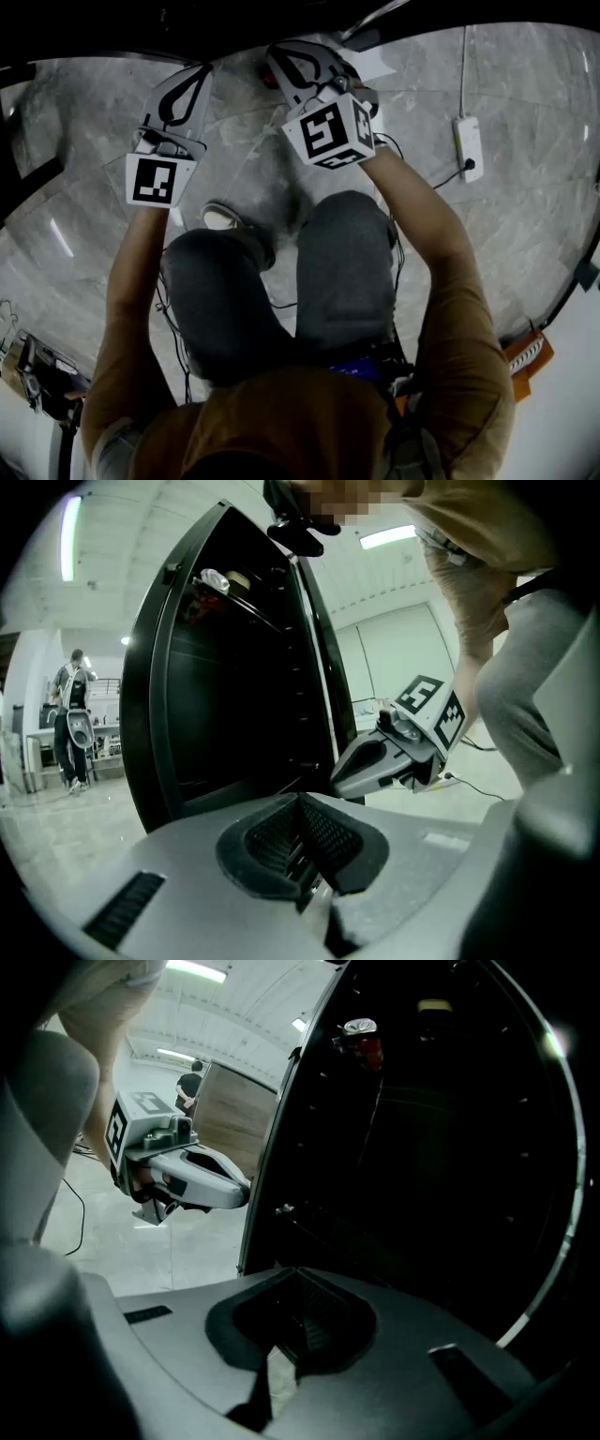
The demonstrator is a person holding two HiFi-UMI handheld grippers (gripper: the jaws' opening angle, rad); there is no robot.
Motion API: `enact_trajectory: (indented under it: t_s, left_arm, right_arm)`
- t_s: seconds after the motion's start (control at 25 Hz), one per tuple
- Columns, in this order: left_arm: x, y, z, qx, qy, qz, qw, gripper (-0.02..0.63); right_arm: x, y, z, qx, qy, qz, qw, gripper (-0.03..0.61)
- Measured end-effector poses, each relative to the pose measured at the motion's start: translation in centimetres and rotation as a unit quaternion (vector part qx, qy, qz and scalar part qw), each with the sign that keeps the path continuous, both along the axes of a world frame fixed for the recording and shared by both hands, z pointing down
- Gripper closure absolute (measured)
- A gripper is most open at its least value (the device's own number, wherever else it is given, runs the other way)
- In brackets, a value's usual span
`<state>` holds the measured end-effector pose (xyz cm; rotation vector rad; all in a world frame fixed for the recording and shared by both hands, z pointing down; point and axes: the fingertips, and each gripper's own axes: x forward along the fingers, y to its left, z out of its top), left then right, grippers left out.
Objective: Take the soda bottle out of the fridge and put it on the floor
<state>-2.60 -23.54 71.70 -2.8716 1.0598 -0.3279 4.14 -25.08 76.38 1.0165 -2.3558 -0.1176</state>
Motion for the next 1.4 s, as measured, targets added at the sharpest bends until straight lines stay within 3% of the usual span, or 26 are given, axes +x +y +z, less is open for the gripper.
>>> enact_trajectory:
  t_s: [0.16, 0.28, 0.52, 0.92, 1.12, 1.4]
  left_arm:
    - [-1.4, 0.8, -3.5, 0.006, -0.032, 0.0, 0.9995, 0.618]
    - [-1.2, 1.0, -6.2, -0.003, -0.025, -0.002, 0.9997, 0.618]
    - [1.5, 2.9, -12.3, -0.005, -0.017, 0.023, 0.9996, 0.618]
    - [1.5, 5.5, -24.8, -0.009, -0.005, -0.005, 0.9999, 0.618]
    - [2.2, 6.7, -28.7, -0.025, -0.001, -0.009, 0.9996, 0.618]
    - [3.5, 8.6, -39.1, -0.005, 0.011, -0.024, 0.9996, 0.618]
  right_arm:
    - [0.1, -0.4, -5.0, 0.015, -0.006, 0.011, 1.0, 0.577]
    - [0.2, -0.7, -8.4, 0.02, -0.018, 0.024, 0.999, 0.578]
    - [0.3, 2.2, -13.7, 0.003, 0.005, 0.002, 1.0, 0.578]
    - [0.5, 4.7, -26.5, -0.001, -0.005, -0.003, 1.0, 0.578]
    - [0.0, 5.7, -31.1, 0.008, -0.011, -0.022, 1.0, 0.578]
    - [-0.5, 8.0, -41.5, 0.019, -0.032, -0.033, 0.999, 0.578]
